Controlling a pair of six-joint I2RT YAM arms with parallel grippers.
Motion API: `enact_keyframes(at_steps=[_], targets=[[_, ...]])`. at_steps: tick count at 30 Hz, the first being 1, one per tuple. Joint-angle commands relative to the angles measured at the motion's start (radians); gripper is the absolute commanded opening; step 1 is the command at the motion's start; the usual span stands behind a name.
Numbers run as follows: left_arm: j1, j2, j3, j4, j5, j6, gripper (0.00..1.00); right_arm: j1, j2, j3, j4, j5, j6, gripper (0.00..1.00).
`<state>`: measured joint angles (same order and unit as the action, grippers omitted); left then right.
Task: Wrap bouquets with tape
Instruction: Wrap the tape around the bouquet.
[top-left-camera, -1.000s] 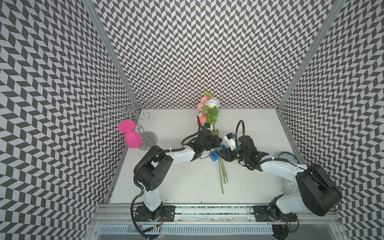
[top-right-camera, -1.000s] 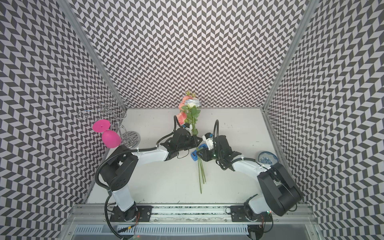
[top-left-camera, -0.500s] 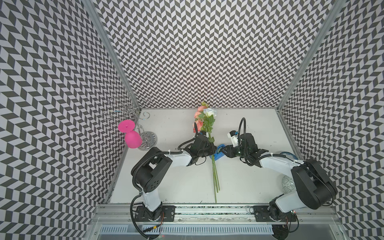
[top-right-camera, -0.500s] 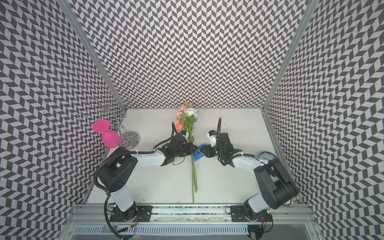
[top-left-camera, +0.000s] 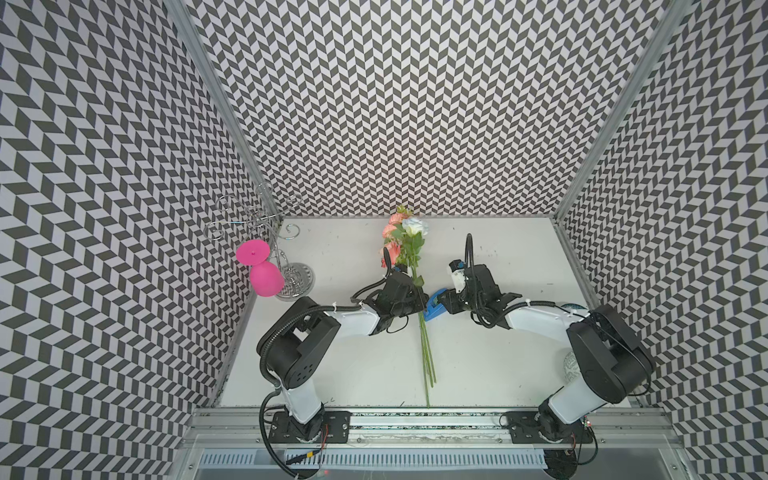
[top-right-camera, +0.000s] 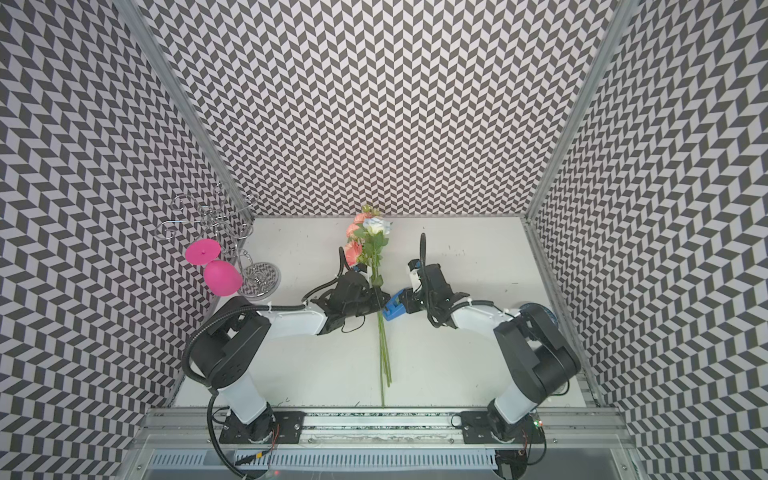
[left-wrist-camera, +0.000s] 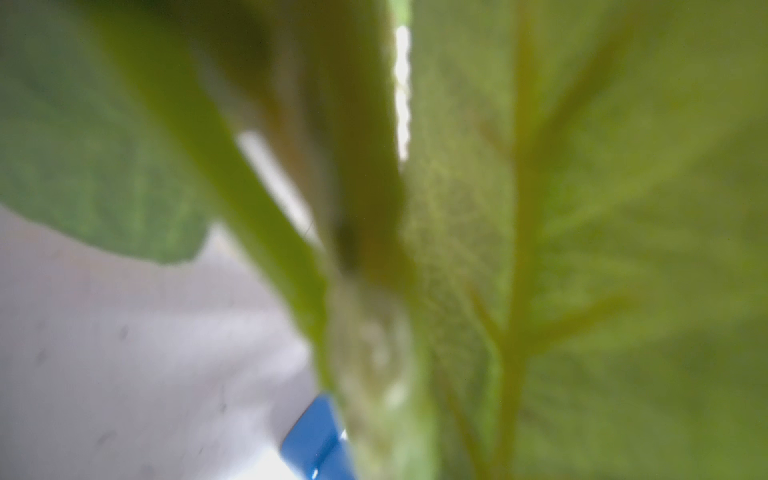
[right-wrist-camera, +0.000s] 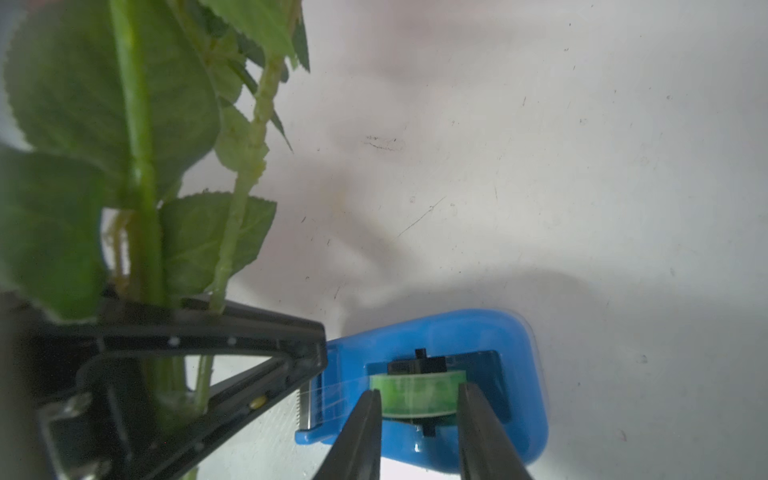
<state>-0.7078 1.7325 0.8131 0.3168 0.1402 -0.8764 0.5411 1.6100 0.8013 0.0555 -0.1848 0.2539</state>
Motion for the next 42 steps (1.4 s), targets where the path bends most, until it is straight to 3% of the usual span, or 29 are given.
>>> enact_keyframes(at_steps=[1,12,24,28,33,37,42], targets=[[-0.012,-0.006,-0.019,0.063,-0.048,0.002,0.0,0.016,0.027,-0.033,-0.075,0.061,0.008,0.32],[0.01,0.018,-0.024,0.041,-0.121,0.005,0.0,0.014,0.021,-0.01,-0.104,0.062,0.025,0.33],[0.009,0.082,-0.01,0.079,-0.147,-0.04,0.0,0.017,-0.13,-0.031,-0.054,-0.186,0.028,0.36],[0.001,0.089,-0.003,0.082,-0.148,-0.051,0.0,0.06,-0.148,-0.053,-0.021,-0.155,0.024,0.36],[0.019,0.076,0.015,0.084,-0.135,-0.047,0.0,0.072,-0.088,-0.048,-0.022,-0.219,-0.035,0.31],[0.049,0.065,0.076,0.064,-0.121,-0.026,0.0,0.07,-0.024,-0.032,-0.065,-0.196,-0.102,0.29],[0.049,0.066,0.119,0.059,-0.089,-0.025,0.0,0.067,0.052,-0.007,-0.055,-0.178,-0.084,0.28]])
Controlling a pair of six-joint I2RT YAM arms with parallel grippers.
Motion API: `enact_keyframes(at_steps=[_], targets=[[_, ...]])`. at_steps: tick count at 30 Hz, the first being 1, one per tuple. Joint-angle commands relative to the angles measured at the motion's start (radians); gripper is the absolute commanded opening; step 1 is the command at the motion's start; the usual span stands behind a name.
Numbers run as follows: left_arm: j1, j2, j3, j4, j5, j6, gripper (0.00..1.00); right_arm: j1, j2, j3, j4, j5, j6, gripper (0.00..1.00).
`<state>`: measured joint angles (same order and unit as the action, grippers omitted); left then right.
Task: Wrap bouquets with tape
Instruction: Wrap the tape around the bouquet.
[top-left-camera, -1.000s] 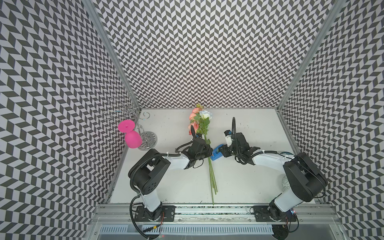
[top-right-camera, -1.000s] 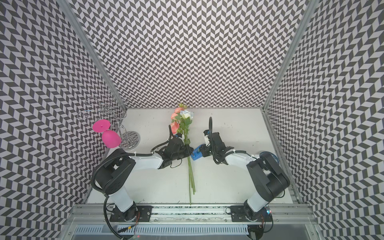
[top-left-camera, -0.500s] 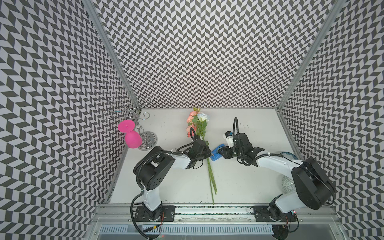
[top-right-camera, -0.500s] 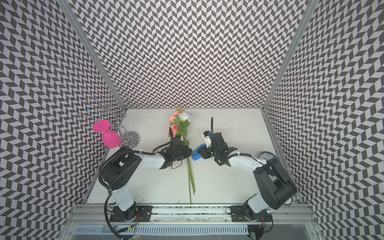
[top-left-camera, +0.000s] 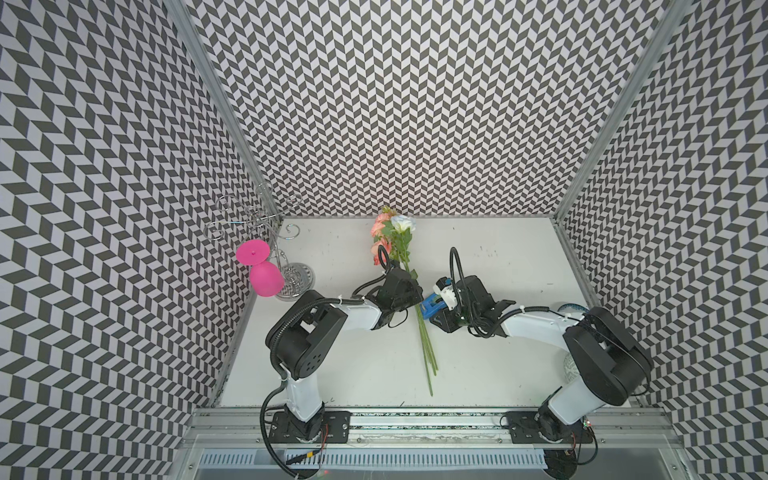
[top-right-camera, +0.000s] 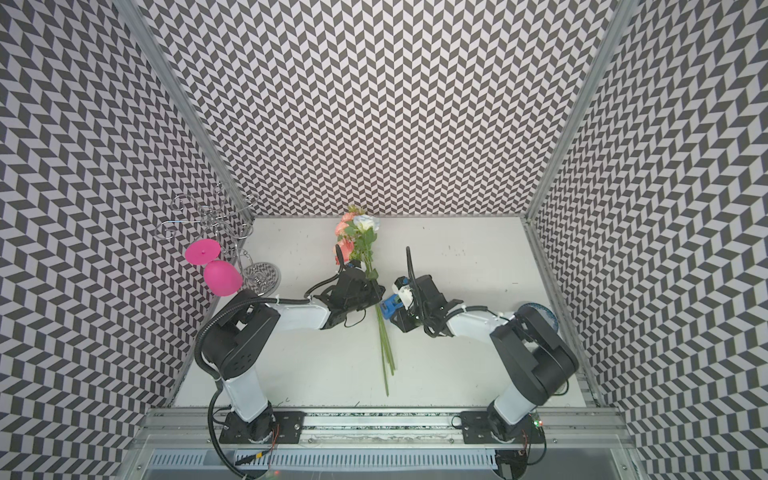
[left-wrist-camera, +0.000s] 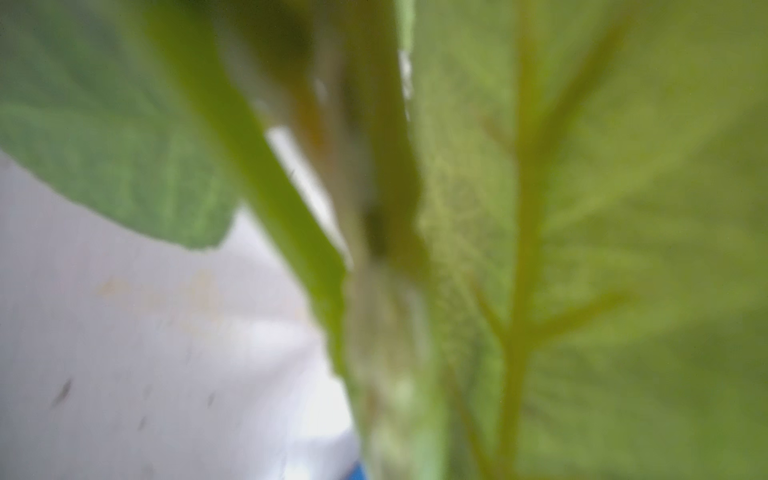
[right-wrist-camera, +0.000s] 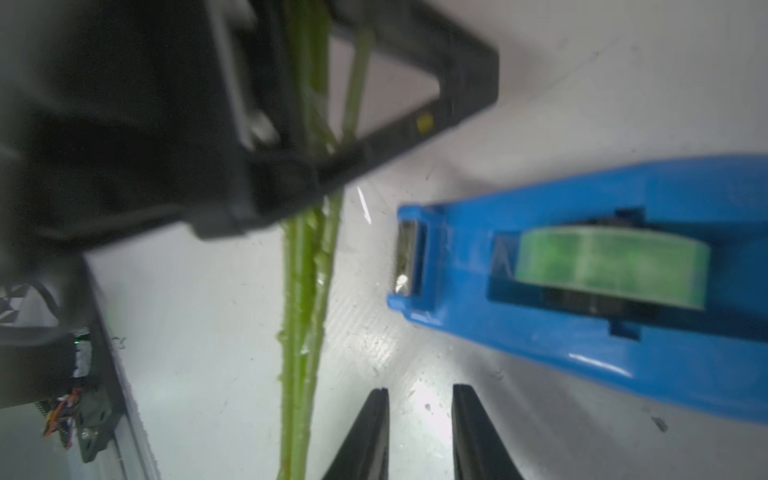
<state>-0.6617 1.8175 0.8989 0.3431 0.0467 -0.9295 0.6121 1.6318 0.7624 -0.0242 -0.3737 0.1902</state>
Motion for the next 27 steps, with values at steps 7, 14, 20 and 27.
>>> enact_keyframes(at_steps=[7,14,20,27], targets=[[0.02,-0.025,0.051,0.009,0.026,0.063,0.0,-0.009,0.094,0.11,0.001,0.117,0.012,0.32],[0.055,-0.014,0.023,-0.01,0.048,0.079,0.0,-0.009,0.082,0.116,-0.006,0.162,0.043,0.32],[0.046,0.003,0.01,0.018,0.039,0.064,0.0,-0.005,0.071,0.127,-0.016,0.123,0.053,0.32],[0.06,-0.007,-0.036,0.041,0.024,0.062,0.0,-0.006,0.007,0.128,-0.001,0.051,0.087,0.31]])
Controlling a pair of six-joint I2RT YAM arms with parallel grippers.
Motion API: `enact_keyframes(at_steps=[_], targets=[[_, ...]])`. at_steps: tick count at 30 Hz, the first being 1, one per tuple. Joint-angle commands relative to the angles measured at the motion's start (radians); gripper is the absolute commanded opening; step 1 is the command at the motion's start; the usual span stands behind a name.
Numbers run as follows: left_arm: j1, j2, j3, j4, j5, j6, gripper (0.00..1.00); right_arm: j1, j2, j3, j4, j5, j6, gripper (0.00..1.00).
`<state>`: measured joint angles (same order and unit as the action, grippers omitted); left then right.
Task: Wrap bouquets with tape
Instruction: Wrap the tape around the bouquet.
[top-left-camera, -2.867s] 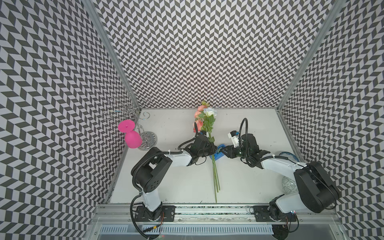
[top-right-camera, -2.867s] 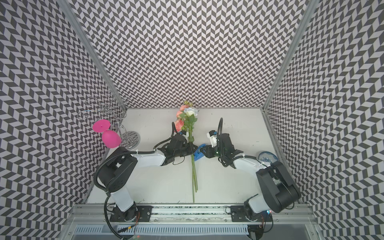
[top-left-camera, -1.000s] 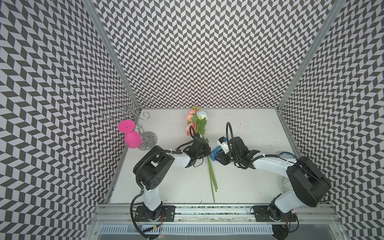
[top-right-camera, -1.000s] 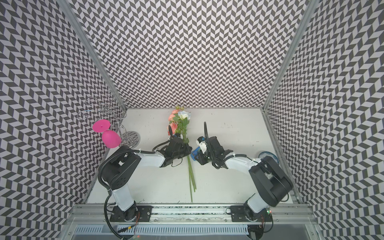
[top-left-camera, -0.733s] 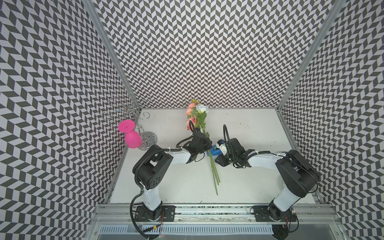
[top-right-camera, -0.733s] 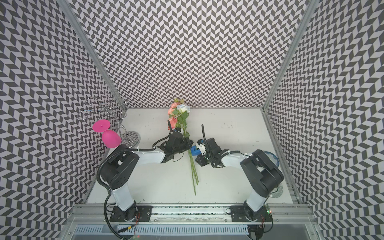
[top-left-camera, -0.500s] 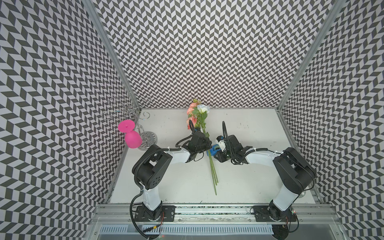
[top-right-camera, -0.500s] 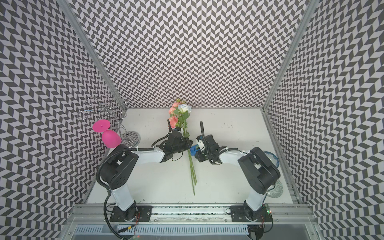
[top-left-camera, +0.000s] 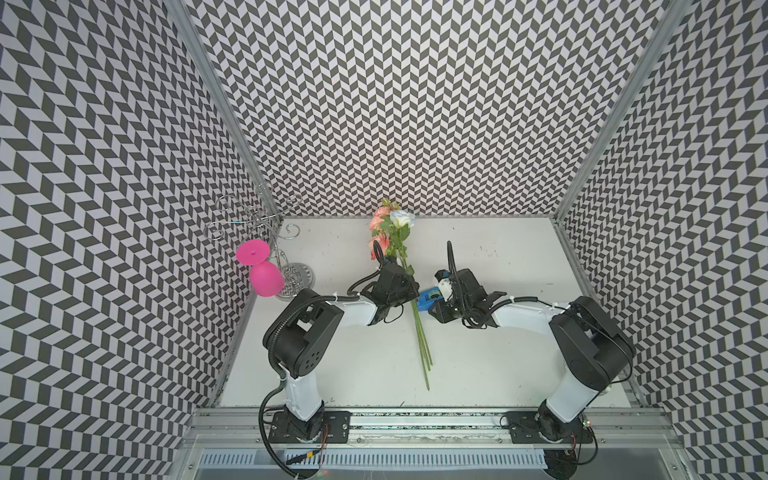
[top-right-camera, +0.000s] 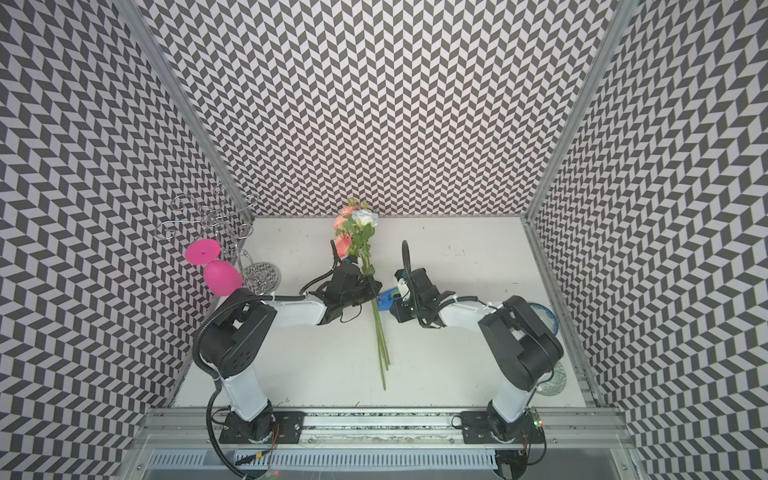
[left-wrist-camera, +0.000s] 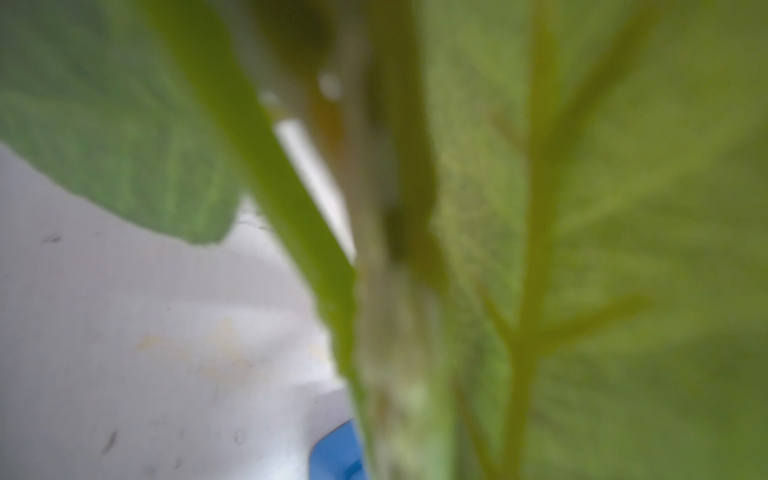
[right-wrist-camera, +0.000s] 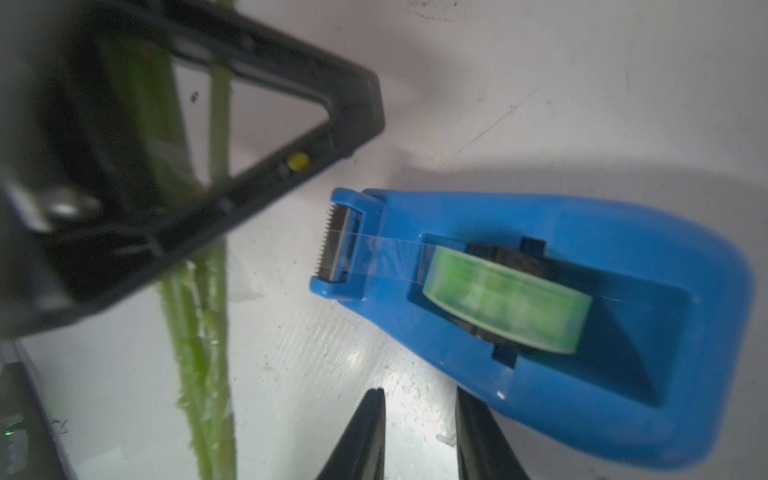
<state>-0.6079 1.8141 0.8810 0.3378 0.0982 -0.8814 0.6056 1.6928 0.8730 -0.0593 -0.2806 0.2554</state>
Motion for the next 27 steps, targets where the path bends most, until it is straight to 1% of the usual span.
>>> enact_keyframes(at_steps=[1,6,9,12,18,24,27], targets=[[0.008,0.0,-0.022,0.052,-0.026,0.014,0.0,0.003,-0.064,0.019,0.037,-0.053,0.021,0.31],[0.019,0.042,-0.031,0.096,-0.004,0.015,0.0,0.021,-0.115,0.024,0.074,-0.029,0.014,0.29],[0.03,0.05,-0.04,0.127,0.012,0.006,0.0,0.047,-0.105,0.05,0.067,0.027,-0.017,0.29],[0.036,0.05,-0.04,0.13,0.018,0.011,0.0,0.067,-0.067,0.095,0.043,0.091,-0.051,0.3],[0.051,0.051,-0.056,0.151,0.029,0.007,0.0,0.083,0.015,0.17,0.007,0.164,-0.108,0.31],[0.053,0.061,-0.079,0.191,0.048,-0.011,0.0,0.132,0.083,0.234,-0.027,0.267,-0.154,0.37],[0.056,0.053,-0.087,0.204,0.046,-0.007,0.0,0.14,0.116,0.254,-0.033,0.295,-0.182,0.39]])
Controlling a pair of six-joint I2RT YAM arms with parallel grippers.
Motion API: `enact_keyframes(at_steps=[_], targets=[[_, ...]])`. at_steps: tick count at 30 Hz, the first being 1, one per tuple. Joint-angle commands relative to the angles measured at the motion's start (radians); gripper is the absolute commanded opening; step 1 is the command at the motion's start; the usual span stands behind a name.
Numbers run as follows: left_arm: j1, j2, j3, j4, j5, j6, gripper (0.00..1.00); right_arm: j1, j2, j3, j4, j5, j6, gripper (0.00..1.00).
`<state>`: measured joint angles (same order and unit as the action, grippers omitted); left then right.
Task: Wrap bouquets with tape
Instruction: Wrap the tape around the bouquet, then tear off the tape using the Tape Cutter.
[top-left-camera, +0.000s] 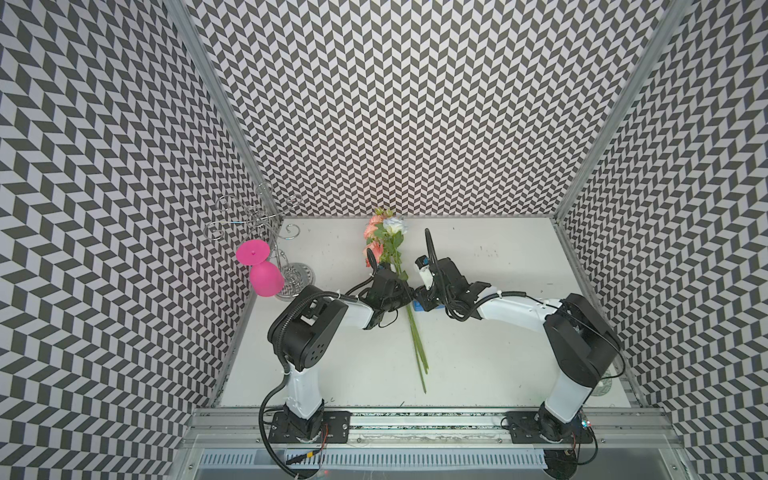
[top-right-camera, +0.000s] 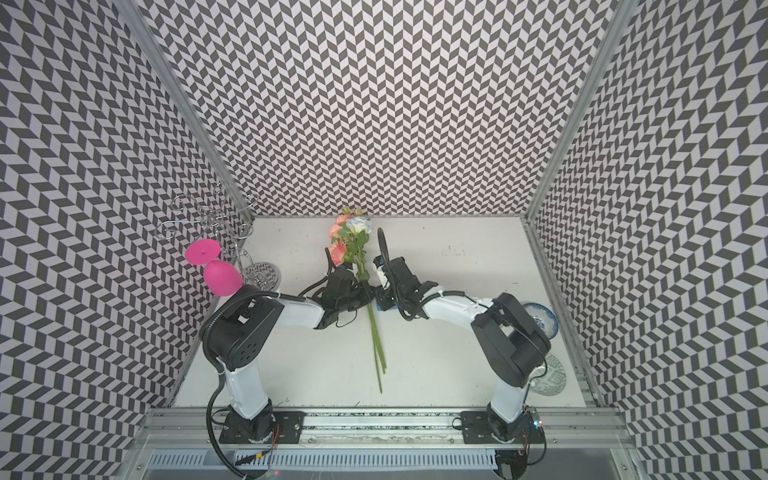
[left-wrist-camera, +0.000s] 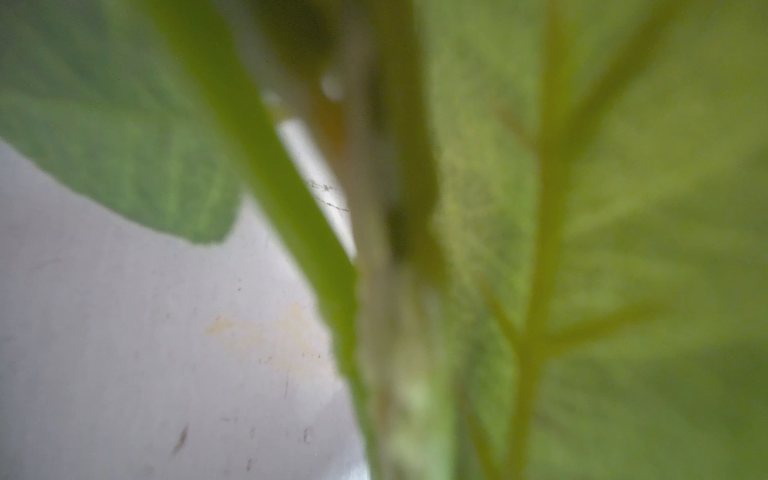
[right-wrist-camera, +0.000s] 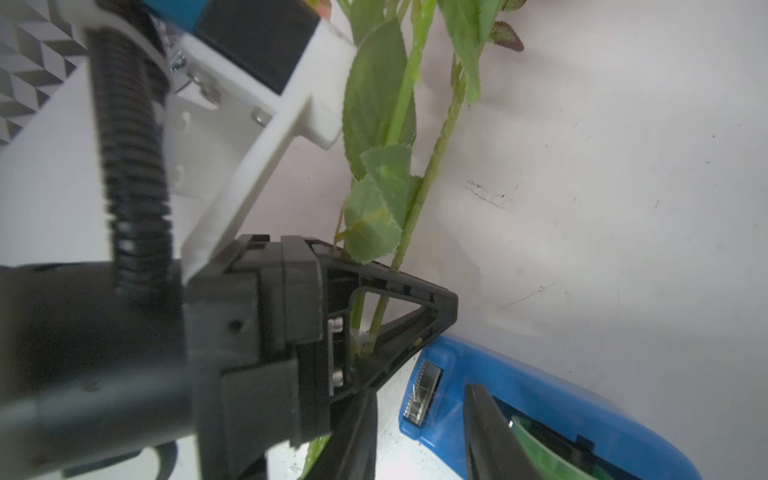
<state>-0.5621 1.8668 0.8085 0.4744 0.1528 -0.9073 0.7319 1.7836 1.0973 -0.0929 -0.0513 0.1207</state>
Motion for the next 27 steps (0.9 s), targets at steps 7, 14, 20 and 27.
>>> enact_keyframes(at_steps=[7,14,20,27], targets=[[0.038,0.021,-0.066,0.181,0.053,-0.044,0.0,0.014,0.06,0.039,0.005,0.083,-0.077,0.4],[0.04,-0.002,-0.057,0.146,0.043,-0.01,0.0,0.02,0.094,0.07,-0.021,0.118,-0.09,0.41],[0.047,0.014,-0.077,0.171,0.049,-0.018,0.0,0.047,0.106,0.082,-0.032,0.137,-0.112,0.42],[0.055,0.018,-0.092,0.198,0.057,-0.038,0.0,0.086,0.127,0.088,-0.064,0.251,-0.169,0.43]])
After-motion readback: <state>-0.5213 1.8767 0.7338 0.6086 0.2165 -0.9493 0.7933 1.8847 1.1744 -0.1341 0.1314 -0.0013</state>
